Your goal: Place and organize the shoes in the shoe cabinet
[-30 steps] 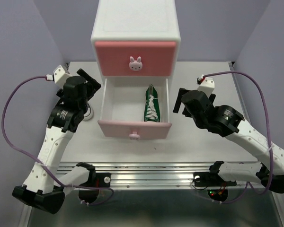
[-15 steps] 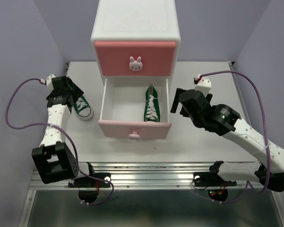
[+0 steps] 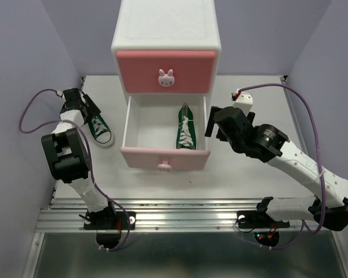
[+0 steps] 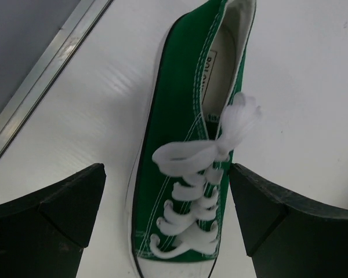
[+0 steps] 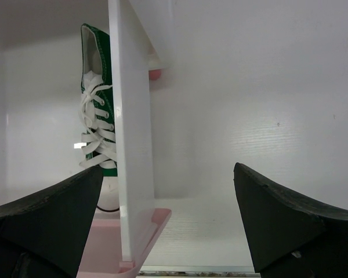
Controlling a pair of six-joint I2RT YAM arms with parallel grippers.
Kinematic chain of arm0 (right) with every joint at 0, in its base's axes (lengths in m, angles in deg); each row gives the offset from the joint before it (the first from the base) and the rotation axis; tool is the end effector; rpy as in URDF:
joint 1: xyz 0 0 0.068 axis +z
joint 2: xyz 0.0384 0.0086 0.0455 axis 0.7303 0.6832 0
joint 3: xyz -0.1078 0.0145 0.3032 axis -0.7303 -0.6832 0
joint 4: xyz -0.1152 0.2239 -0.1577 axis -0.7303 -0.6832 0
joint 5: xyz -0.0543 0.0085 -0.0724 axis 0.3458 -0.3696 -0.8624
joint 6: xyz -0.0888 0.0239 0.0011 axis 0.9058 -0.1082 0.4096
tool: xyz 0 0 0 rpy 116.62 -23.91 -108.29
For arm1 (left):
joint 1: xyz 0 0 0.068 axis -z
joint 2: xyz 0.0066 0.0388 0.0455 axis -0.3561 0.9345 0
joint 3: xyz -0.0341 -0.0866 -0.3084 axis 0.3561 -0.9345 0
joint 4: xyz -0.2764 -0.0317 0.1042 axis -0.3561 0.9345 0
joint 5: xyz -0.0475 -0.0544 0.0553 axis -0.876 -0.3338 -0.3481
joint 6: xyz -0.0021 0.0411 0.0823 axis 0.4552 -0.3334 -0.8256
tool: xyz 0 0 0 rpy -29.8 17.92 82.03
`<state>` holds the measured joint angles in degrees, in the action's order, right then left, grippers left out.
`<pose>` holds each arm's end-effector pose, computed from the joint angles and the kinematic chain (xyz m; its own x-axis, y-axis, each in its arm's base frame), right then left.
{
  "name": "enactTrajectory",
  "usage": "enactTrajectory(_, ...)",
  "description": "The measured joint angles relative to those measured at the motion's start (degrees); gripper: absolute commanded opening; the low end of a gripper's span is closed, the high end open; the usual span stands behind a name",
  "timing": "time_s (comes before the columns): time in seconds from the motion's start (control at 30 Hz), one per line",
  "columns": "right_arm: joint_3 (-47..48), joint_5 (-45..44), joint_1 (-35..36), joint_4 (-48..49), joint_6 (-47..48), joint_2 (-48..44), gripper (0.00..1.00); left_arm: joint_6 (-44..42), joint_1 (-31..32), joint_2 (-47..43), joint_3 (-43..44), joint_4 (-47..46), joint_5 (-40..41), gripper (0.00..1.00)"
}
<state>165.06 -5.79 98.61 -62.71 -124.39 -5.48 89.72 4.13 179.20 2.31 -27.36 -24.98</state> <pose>0.2124 0.1803 0.4327 -0.4926 0.1773 -0.8520 0.0679 0.9839 0.1655 0.4531 0.1412 0.2345 -0.4681 -0.4726 -0.7467 -0.5053 0.8363 -0.2126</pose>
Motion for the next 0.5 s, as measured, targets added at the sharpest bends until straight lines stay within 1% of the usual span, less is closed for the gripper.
enactTrajectory(0.2,0.42,0.61,0.00,0.13,0.63,1.25,1.00,-0.48,0.26,6.86,5.38,-1.44,-3.32,0.94)
enactTrajectory(0.3,1.18,0.70,0.02,0.20,0.87,2.12,1.00,-0.50,0.26,8.37,6.69,-1.84,-3.93,0.72)
enactTrajectory(0.33,1.36,0.72,0.00,0.26,0.87,2.32,1.00,-0.57,0.26,9.01,7.43,-1.73,-4.04,0.51)
enactTrajectory(0.4,1.81,0.79,0.00,0.33,0.98,2.84,1.00,-0.28,0.26,10.01,8.68,-1.62,-4.09,0.30)
enactTrajectory(0.43,1.86,0.81,0.00,0.35,0.98,3.02,1.00,-0.90,0.26,10.67,9.51,-1.64,-4.33,0.00)
enactTrajectory(0.5,1.90,0.92,0.00,0.33,0.96,3.21,1.00,-0.72,0.37,10.91,9.79,-1.55,-4.46,0.00)
